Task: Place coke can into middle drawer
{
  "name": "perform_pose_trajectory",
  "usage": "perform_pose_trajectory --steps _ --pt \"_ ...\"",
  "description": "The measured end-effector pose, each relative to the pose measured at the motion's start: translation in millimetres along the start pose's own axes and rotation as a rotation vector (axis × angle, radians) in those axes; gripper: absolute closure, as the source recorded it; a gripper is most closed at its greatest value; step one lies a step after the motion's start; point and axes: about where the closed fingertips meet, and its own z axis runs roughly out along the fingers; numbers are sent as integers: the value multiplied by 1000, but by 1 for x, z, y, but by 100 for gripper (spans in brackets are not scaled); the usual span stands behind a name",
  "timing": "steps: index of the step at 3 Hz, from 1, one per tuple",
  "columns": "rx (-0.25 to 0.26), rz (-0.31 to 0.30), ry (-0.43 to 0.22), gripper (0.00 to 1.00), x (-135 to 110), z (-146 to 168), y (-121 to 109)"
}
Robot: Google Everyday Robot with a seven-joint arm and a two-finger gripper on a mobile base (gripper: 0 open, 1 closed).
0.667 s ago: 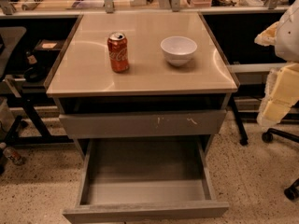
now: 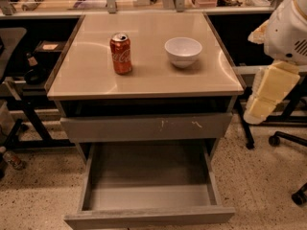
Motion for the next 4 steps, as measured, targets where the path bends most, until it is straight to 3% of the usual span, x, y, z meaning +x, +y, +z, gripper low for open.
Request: perform_pose_trajectory --steps 1,2,4 --pt "-23 -8 -60 0 -59 29 -13" --pt "-24 -9 -61 0 -61 30 -13" --pt "0 91 -161 0 -79 51 -19"
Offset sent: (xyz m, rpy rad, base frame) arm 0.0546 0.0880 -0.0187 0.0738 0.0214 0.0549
